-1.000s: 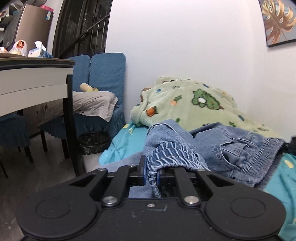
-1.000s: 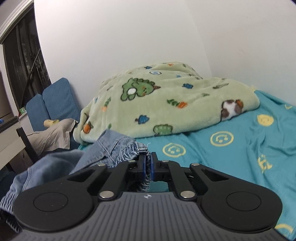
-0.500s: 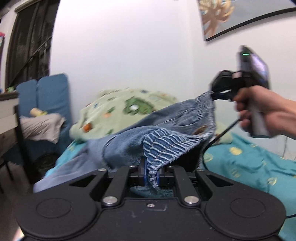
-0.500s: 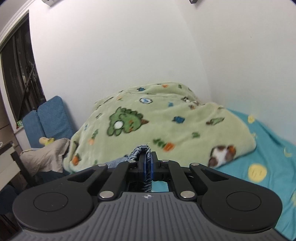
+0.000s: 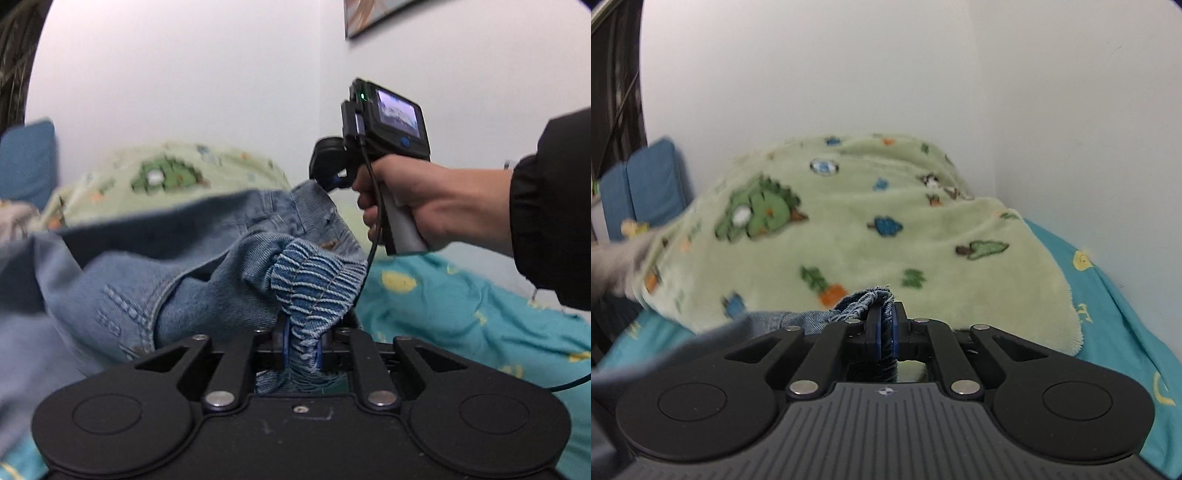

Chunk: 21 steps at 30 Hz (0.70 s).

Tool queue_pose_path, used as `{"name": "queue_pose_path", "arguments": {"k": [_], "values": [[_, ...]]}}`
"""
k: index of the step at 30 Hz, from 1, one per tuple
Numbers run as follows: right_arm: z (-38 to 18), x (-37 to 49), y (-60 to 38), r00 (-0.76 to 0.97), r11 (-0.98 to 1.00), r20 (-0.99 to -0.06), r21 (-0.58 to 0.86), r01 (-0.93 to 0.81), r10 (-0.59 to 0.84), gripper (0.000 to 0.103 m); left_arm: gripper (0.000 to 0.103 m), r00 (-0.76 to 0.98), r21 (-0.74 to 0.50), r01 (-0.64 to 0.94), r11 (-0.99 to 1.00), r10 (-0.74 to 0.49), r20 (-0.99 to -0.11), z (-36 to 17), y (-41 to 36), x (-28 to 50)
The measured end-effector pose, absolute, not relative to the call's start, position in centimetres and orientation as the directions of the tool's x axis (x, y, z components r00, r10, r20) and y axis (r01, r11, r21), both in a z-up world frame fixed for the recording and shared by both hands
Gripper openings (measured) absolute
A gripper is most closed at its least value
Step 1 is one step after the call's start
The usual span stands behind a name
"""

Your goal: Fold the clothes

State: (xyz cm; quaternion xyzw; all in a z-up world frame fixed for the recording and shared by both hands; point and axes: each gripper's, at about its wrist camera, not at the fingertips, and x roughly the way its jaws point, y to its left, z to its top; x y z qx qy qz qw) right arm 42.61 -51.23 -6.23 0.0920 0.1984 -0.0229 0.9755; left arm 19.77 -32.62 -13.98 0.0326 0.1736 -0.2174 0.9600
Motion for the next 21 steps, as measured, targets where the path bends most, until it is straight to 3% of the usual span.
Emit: {"name": "queue_pose_path", "arguments": {"k": [7, 10, 12, 14, 21], "values": [[-13.3, 43.8, -53.5, 0.895, 0.977, -0.446, 0.203, 0.071, 0.028, 0.007, 0.013, 0.828, -0.017, 0.426, 0.905, -0.397, -0.395, -17.4, -33.2, 21.4], [-13.4, 43.0, -54.4, 0.899, 0.962, -0.437, 0.258, 0.086, 0.037, 0.014, 0.021, 0.825, 0.007, 0.437, 0.900, -0.397, -0.403, -16.9, -33.2, 21.2], [-12.7, 42.3, -54.4, 0.895, 0.964, -0.445, 0.249, 0.098, 0.024, 0.035, 0.034, 0.817, 0.016, 0.448, 0.894, -0.402, -0.414, -16.4, -32.9, 21.1], [-11.7, 40.9, -54.2, 0.893, 0.966, -0.450, 0.233, 0.111, 0.006, 0.044, 0.042, 0.792, 0.005, 0.480, 0.877, -0.432, -0.431, -15.7, -32.4, 21.0], [-8.3, 34.5, -53.1, 0.895, 0.962, -0.446, 0.231, 0.143, -0.026, 0.045, 0.050, 0.770, -0.008, 0.498, 0.867, -0.446, -0.457, -12.6, -29.3, 17.7]]}}
